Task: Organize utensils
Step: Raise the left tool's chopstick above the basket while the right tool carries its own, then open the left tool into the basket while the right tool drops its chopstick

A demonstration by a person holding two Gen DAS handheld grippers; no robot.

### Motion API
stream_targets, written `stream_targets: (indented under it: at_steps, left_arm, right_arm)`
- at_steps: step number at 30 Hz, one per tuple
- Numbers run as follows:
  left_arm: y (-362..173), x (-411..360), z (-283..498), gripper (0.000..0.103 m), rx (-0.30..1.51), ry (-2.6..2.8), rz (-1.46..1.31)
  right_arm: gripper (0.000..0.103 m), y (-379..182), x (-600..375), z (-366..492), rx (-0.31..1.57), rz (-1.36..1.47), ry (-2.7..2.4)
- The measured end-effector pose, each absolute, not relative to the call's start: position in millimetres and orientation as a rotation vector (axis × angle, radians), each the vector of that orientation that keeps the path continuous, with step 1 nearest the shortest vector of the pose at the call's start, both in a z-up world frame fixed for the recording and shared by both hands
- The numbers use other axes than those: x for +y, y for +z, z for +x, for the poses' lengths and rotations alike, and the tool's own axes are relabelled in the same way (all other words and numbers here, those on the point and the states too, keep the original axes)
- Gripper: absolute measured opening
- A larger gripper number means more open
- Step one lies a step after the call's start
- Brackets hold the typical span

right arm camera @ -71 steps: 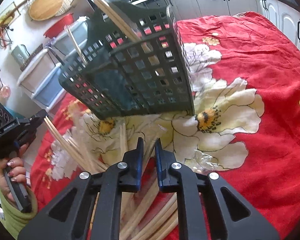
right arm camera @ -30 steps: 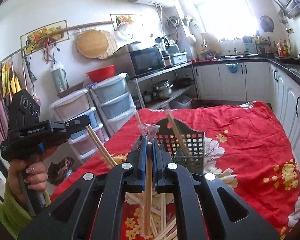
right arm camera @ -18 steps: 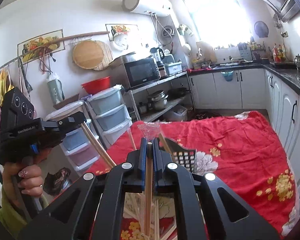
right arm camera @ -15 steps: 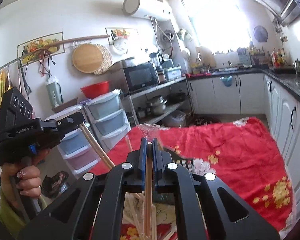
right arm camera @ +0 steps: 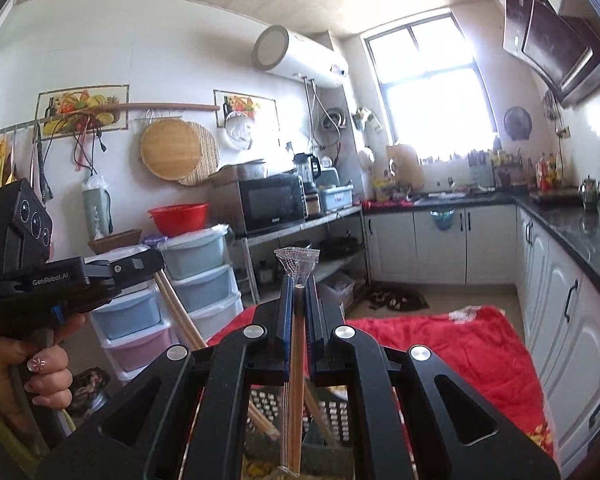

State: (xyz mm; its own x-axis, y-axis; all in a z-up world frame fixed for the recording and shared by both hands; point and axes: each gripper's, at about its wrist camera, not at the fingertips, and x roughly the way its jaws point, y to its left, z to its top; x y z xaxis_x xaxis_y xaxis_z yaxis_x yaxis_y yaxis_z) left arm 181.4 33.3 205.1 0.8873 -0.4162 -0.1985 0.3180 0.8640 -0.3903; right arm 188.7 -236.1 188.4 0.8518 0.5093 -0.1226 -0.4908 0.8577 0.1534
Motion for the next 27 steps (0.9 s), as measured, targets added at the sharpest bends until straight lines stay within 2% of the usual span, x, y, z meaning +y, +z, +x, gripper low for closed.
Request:
stream_targets:
  at_steps: [13,27]
  left_arm:
    - [203,27,213,0.002,0.338,-0.408,-0.353]
    - [168,20,236,0.002,0.380,-0.382,-0.263]
  right_arm:
    - [0.006,205,-229,209,0.081,0.087,0.465]
    - [0.006,172,-216,231,0.097,0.057,0.391]
